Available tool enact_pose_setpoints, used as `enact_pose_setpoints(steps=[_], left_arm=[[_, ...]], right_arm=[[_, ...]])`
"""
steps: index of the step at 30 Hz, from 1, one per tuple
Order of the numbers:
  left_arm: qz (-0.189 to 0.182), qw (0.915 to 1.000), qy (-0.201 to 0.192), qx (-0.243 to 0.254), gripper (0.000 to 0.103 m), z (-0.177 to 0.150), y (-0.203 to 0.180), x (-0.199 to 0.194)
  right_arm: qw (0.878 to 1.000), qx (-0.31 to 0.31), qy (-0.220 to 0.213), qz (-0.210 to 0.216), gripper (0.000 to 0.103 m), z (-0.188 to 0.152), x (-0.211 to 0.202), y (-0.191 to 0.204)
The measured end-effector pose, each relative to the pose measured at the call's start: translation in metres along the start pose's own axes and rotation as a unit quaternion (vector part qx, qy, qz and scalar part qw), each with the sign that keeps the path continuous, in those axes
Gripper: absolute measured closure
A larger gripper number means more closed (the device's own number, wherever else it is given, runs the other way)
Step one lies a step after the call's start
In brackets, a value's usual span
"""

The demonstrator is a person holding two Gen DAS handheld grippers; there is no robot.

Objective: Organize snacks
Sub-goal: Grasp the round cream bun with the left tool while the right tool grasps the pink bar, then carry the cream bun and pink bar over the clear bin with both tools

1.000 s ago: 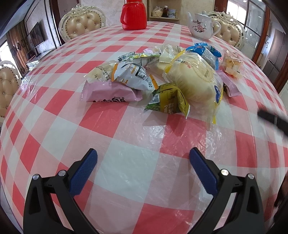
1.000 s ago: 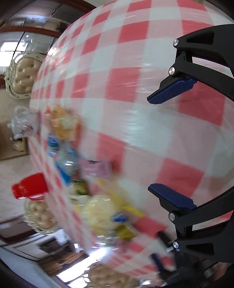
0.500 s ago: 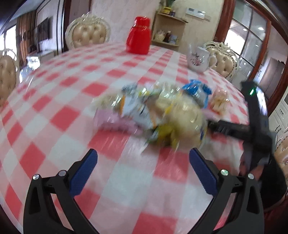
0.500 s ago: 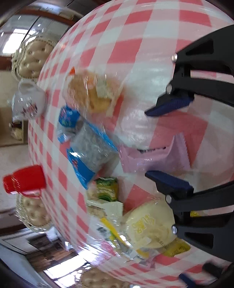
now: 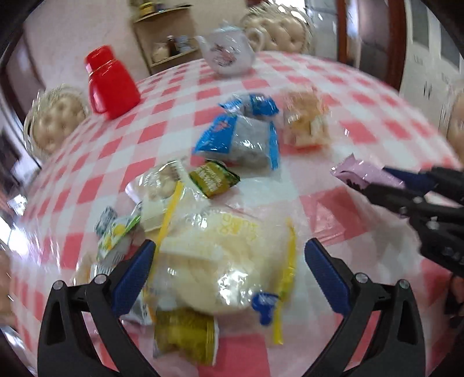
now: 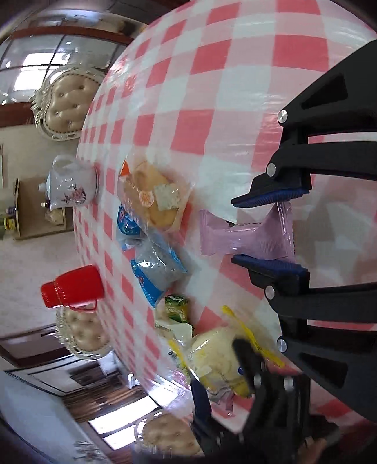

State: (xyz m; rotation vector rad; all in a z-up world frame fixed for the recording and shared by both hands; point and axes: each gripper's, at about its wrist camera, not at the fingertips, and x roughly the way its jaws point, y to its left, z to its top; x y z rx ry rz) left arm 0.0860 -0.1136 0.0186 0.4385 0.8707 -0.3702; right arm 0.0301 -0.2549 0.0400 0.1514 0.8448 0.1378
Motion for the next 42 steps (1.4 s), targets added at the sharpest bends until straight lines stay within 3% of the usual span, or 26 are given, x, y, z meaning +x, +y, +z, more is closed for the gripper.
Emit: enact_pose_setpoints(steps=[2,5,7,9,11,15,18,21,28,32,42], left_arm=[[0.016,0.9997,0.008,0.016,0.002,-0.003,-0.006,0.008],[0.018,0.9998,-0.004,0.01,0.011,-0.01,-0.007,0.008],[0.024,0.9996,-0.013,0.008,0.027,-0.012,-0.008,0.002],[0.017,0.9993,-0.029,-0.017,0.031,-0.015,-0.004,-0.01],[-0.001,0.9983,-0.043,-0.04,0.031,-0.02,0.0,-0.02],[0.0,0.9936,-0.087,-0.072,0.032,-0.027,0.001,-0.048],[-0.019,0.9849,-0.127,-0.116,0.032,-0.039,0.006,-0.072],[-0.012,0.9777,-0.15,-0.147,0.032,-0.05,0.01,-0.086],[-0.009,0.9617,-0.163,-0.22,0.032,-0.091,0.023,-0.117],[0.02,0.9618,-0.151,-0.228,0.031,-0.124,0.015,-0.135],[0.048,0.9569,-0.151,-0.243,0.031,-0.183,0.02,-0.184]], right_arm=[[1.0,-0.007,0.001,0.004,0.07,-0.001,0.001,0.005],[1.0,-0.011,-0.006,0.003,0.07,-0.002,-0.002,0.007],[1.0,-0.009,-0.011,0.002,0.07,0.001,-0.003,0.005],[1.0,-0.004,-0.015,0.001,0.069,0.003,-0.004,0.002],[1.0,-0.001,-0.018,-0.002,0.069,0.003,-0.005,0.0],[1.0,0.008,-0.026,-0.005,0.07,0.003,-0.007,-0.005],[0.999,0.021,-0.034,-0.005,0.069,0.003,-0.009,-0.01],[0.998,0.026,-0.05,-0.002,0.069,0.0,-0.017,-0.007],[0.997,0.031,-0.06,0.036,0.069,-0.029,-0.041,0.022],[0.996,0.029,-0.066,0.057,0.069,-0.042,-0.059,0.046],[0.995,-0.025,-0.06,0.078,0.069,-0.078,-0.09,0.119]])
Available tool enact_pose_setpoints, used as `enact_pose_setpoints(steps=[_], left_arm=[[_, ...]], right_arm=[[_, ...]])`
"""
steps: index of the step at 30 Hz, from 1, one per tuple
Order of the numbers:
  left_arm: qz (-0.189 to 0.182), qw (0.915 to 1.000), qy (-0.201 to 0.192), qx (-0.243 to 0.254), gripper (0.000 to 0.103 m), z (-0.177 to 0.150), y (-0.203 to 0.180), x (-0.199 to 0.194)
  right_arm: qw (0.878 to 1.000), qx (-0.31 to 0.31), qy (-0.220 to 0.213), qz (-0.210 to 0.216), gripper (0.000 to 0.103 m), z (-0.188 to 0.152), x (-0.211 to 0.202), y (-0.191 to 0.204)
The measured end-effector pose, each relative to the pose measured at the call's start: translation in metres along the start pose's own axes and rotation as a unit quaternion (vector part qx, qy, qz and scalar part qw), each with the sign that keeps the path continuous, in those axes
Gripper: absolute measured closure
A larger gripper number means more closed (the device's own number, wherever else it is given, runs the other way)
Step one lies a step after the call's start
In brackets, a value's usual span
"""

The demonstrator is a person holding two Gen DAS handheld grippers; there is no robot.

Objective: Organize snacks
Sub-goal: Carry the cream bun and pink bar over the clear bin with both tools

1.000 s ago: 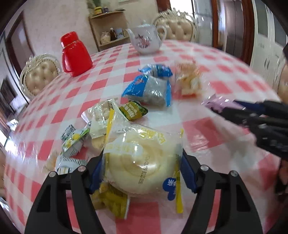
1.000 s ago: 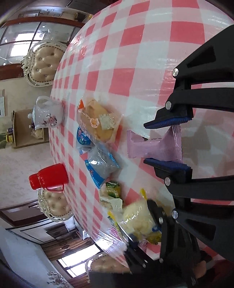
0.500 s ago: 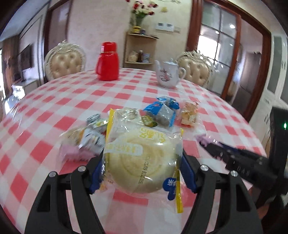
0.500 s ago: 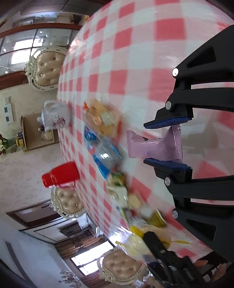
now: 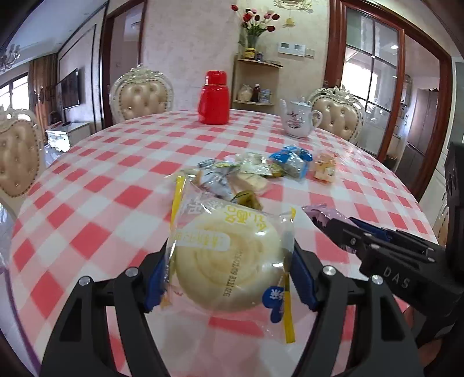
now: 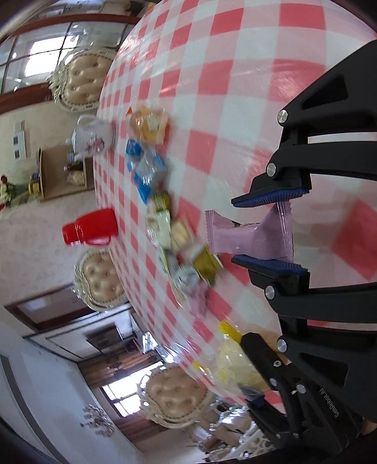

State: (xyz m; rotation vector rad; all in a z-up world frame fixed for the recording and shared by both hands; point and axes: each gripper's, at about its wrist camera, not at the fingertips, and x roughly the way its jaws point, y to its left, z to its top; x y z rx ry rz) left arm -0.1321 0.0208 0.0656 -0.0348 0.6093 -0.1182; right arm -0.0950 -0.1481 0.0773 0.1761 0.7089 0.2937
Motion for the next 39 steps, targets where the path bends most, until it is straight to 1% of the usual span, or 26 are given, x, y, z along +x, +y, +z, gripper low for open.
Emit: enact_pose_setpoints(steps=[5,10,14,17,20,24,28,31,33,35,39], left_arm=[[0.008,0.9998,-0.003,-0.018,0.031,-0.012,0.032,-0.032],[0.025,0.9992,-0.008,-0.029,0.031,-0.019,0.065,-0.068],[0.039,0.9985,-0.007,-0.038,0.031,-0.027,0.091,-0.086],[0.052,0.9975,-0.004,-0.048,0.031,-0.035,0.113,-0.1],[0.065,0.9965,-0.003,-0.052,0.031,-0.042,0.132,-0.113],[0.082,0.9945,0.005,-0.064,0.031,-0.049,0.16,-0.13],[0.109,0.991,0.009,-0.077,0.031,-0.051,0.192,-0.148],[0.143,0.9861,0.005,-0.085,0.031,-0.053,0.219,-0.164],[0.164,0.9822,0.004,-0.092,0.031,-0.055,0.236,-0.173],[0.18,0.9785,0.007,-0.1,0.031,-0.057,0.253,-0.18],[0.212,0.9705,0.015,-0.115,0.031,-0.063,0.284,-0.191]], right_arm=[[1.0,-0.022,0.011,0.01,0.069,-0.011,-0.007,0.03],[0.998,-0.058,0.011,0.026,0.069,-0.021,-0.019,0.069],[0.995,-0.089,0.015,0.043,0.069,-0.028,-0.023,0.103],[0.991,-0.118,0.018,0.057,0.069,-0.037,-0.025,0.134],[0.988,-0.135,0.022,0.07,0.069,-0.043,-0.026,0.156],[0.981,-0.171,0.029,0.09,0.069,-0.054,-0.028,0.193],[0.971,-0.208,0.039,0.114,0.069,-0.068,-0.027,0.234],[0.962,-0.233,0.048,0.135,0.069,-0.078,-0.027,0.261],[0.953,-0.256,0.058,0.152,0.069,-0.089,-0.025,0.286],[0.946,-0.271,0.065,0.163,0.069,-0.095,-0.023,0.303],[0.927,-0.312,0.081,0.191,0.069,-0.113,-0.021,0.346]])
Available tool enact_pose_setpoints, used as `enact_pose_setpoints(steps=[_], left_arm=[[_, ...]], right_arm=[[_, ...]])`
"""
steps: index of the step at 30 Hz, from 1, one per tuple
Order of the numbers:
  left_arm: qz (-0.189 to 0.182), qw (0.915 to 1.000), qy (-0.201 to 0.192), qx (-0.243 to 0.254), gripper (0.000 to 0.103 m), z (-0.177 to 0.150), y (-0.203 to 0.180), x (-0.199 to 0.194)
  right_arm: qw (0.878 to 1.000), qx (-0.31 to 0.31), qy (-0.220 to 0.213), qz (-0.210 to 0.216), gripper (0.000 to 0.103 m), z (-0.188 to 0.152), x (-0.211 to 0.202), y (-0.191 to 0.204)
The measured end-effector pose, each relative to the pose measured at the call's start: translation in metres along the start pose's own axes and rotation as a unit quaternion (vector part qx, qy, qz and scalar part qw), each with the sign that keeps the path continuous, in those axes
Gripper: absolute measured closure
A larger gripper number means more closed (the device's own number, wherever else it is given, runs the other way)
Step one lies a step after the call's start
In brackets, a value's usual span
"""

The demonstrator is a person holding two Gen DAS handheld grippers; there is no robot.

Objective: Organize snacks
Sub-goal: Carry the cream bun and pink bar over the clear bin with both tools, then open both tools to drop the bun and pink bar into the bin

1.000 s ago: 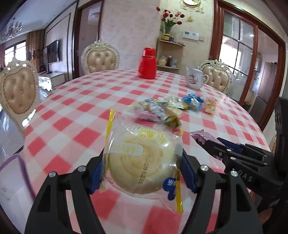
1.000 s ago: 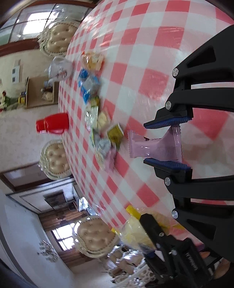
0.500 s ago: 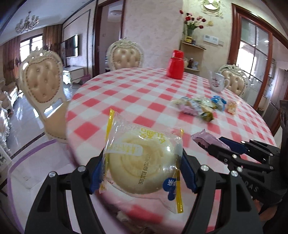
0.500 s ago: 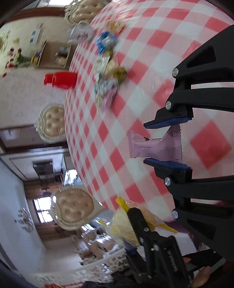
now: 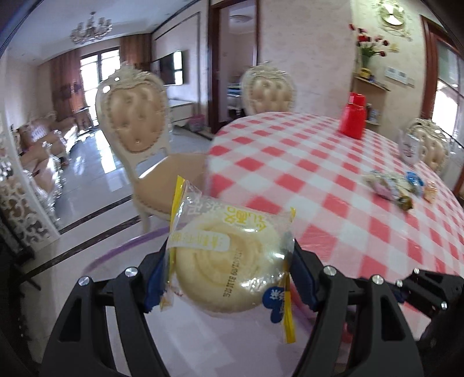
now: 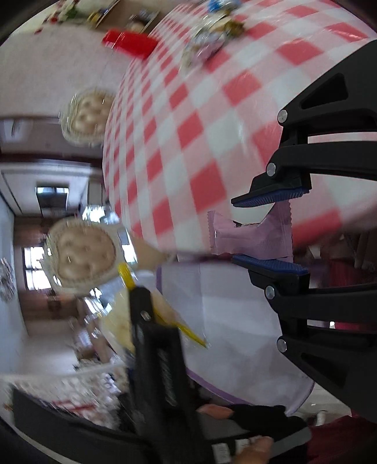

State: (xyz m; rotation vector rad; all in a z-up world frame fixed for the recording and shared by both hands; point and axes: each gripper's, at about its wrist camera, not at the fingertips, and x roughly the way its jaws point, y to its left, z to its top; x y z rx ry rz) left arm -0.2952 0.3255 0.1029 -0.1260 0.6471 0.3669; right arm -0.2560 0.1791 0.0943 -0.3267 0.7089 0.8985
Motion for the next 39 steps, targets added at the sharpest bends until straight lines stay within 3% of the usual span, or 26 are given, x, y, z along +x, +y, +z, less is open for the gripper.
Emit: enact_pose_setpoints(steps=[8,15,17,19,23,29,34,39], left_arm=[[0.042,0.9987,0.025,-0.012,0.03,-0.004,0.04,0.011],[0.073,0.9954,0.059,-0.018,0.025,-0.009,0.057,0.03],[0.085,0.9943,0.06,-0.024,0.022,-0.009,0.062,0.029],[0.094,0.9937,0.051,-0.033,0.01,-0.007,0.065,0.026],[0.093,0.9946,0.022,-0.04,0.005,-0.002,0.052,0.015],[0.052,0.9972,-0.043,-0.031,0.002,0.008,-0.011,-0.006],[-0.045,0.9987,-0.025,-0.007,0.002,0.018,-0.096,0.0],[-0.127,0.9913,0.03,0.014,0.002,0.023,-0.192,0.044]], right_arm=[[0.996,-0.064,0.022,0.049,0.069,0.012,0.034,0.06],[0.992,-0.081,0.044,0.084,0.066,0.011,0.055,0.084],[0.992,-0.074,0.046,0.086,0.059,0.01,0.053,0.084],[0.993,-0.061,0.043,0.092,0.036,0.009,0.05,0.079],[0.996,-0.041,0.028,0.079,0.032,0.009,0.038,0.061],[1.0,0.011,-0.022,0.001,0.022,0.003,0.004,-0.014],[0.99,0.079,-0.049,-0.109,0.017,-0.014,-0.03,-0.111],[0.965,0.194,-0.032,-0.175,0.017,-0.056,-0.047,-0.241]])
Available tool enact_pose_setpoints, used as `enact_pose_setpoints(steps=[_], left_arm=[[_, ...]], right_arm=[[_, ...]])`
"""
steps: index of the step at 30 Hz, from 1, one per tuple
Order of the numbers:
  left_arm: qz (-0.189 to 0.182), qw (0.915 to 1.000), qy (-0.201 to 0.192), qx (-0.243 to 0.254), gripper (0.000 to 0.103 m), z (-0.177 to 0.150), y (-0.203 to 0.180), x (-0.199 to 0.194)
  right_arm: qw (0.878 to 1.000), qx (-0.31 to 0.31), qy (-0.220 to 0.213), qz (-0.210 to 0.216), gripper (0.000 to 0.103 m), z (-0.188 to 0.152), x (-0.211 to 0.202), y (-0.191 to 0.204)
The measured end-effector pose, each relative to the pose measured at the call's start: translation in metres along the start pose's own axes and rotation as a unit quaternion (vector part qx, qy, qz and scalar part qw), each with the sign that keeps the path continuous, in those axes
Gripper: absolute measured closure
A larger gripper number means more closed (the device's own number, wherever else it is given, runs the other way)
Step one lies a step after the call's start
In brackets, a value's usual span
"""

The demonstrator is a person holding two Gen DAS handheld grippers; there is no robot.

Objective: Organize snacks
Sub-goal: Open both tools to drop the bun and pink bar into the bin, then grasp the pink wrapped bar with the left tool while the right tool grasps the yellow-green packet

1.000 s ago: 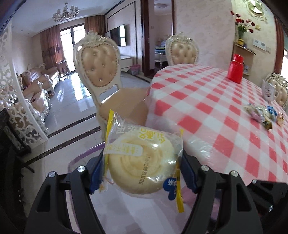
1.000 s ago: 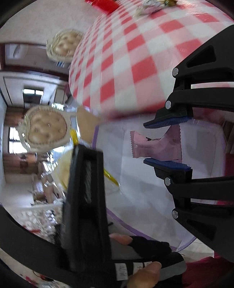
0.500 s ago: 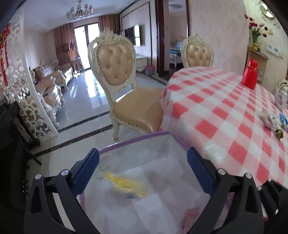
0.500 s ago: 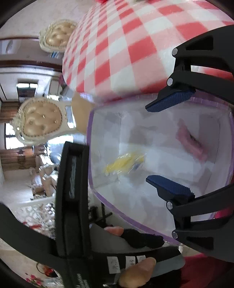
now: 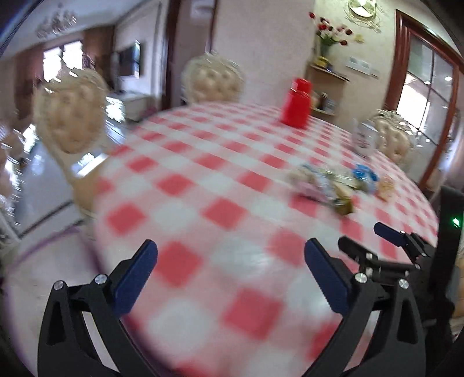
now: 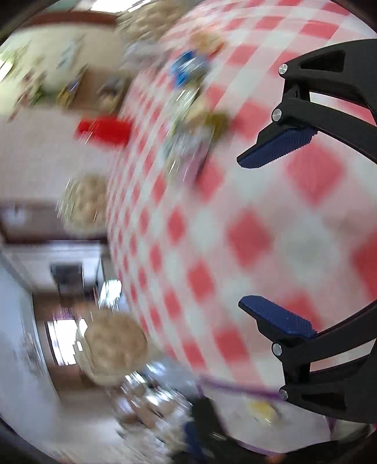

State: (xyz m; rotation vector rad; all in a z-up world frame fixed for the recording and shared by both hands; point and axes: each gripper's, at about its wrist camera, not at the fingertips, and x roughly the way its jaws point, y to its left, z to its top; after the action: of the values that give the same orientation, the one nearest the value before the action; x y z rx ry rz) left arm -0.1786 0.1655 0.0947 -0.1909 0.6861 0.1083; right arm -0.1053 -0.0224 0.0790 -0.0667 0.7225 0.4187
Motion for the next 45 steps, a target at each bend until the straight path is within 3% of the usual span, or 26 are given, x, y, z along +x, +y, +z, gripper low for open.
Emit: enact_pose_setpoints(steps=[3,6,10,14,17,18,19,22,24,29,32,33,34,35,36,45], left_arm=[[-0.019,0.9996,0.016,-0.015,0.002,0.009,-0.034,0.044],[-0.002,0.9996,0.027,-0.011,0.002,0.016,-0.055,0.082],[0.023,0.9979,0.059,0.013,0.002,0.023,-0.075,0.128],[0.028,0.996,0.081,0.025,0.002,0.03,-0.082,0.154],[0.026,0.9953,0.091,0.018,0.002,0.036,-0.083,0.169],[0.024,0.9952,0.093,0.016,0.002,0.038,-0.084,0.175],[0.023,0.9951,0.095,0.015,0.002,0.041,-0.085,0.179],[0.023,0.9944,0.1,0.025,0.002,0.049,-0.098,0.195],[0.018,0.9934,0.105,0.042,0.002,0.053,-0.112,0.206],[0.032,0.9878,0.108,0.108,0.002,0.059,-0.152,0.229],[0.029,0.9823,0.129,0.132,0.002,0.062,-0.166,0.246],[0.026,0.9818,0.13,0.137,0.006,0.062,-0.168,0.247],[0.016,0.9818,0.128,0.139,0.019,0.061,-0.168,0.246],[-0.013,0.982,0.124,0.142,0.028,0.058,-0.167,0.242],[-0.016,0.9821,0.12,0.145,0.035,0.056,-0.167,0.237],[-0.091,0.984,0.096,0.119,0.039,0.03,-0.151,0.189]], right_arm=[[0.999,0.043,0.014,-0.018,0.017,0.005,0.016,-0.062],[0.998,0.043,0.037,-0.015,0.017,0.013,0.04,-0.09],[0.997,0.013,0.076,0.001,0.017,0.025,0.081,-0.094],[0.997,-0.031,0.077,0.004,0.017,0.042,0.103,-0.085],[0.994,-0.054,0.093,0.001,0.024,0.05,0.121,-0.085],[0.993,-0.048,0.103,0.019,0.032,0.051,0.126,-0.089],[0.993,-0.045,0.105,0.028,0.045,0.051,0.127,-0.091],[0.994,-0.051,0.098,0.012,0.059,0.048,0.12,-0.099],[0.994,-0.052,0.096,-0.022,0.061,0.045,0.11,-0.108],[0.998,0.036,0.052,-0.008,0.061,0.04,0.069,-0.16],[0.997,0.065,0.045,-0.006,0.061,0.033,0.062,-0.176],[0.996,0.073,0.048,-0.008,0.061,0.032,0.063,-0.18],[0.996,0.077,0.049,-0.011,0.061,0.032,0.063,-0.181],[0.996,0.078,0.049,-0.014,0.061,0.033,0.063,-0.182],[0.996,0.078,0.046,-0.015,0.061,0.033,0.062,-0.182],[0.998,0.056,0.039,-0.015,0.061,0.034,0.058,-0.169]])
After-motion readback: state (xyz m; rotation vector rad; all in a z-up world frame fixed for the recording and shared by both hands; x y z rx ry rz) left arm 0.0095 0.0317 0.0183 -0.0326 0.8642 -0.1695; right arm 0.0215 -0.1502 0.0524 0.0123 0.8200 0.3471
